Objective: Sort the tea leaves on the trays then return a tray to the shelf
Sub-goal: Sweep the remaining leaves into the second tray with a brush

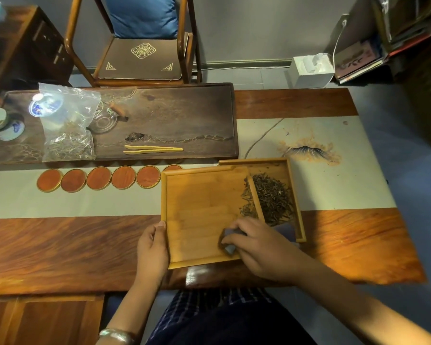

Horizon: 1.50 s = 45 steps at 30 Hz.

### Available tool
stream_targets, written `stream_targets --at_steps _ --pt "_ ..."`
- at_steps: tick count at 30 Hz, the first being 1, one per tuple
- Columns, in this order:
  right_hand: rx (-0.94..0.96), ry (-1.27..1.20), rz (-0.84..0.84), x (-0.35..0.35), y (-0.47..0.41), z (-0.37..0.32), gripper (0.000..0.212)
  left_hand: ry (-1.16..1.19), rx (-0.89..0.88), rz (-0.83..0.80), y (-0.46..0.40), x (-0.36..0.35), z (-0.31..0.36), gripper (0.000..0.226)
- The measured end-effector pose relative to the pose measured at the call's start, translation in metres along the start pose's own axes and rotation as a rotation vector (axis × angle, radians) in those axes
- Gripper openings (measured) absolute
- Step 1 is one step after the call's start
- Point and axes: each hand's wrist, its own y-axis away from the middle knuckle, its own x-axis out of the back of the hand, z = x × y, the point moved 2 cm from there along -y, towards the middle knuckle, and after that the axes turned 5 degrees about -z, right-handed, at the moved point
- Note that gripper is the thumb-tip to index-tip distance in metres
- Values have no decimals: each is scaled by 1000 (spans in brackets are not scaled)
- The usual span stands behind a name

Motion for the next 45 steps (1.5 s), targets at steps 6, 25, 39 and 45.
stream_targets --at_steps 6,25,39,45 --pt "32 90 -87 -21 -9 -13 34 -47 -40 -23 -1 -2 3 36" --pt "-124 -38 56 4 58 29 26 -97 -45 -23 -9 2 6 35" --pt "-239 77 17 -11 25 59 27 -111 -54 -76 -7 5 5 37" --pt "-279 110 59 -5 2 70 28 -86 -39 -76 -7 10 5 35"
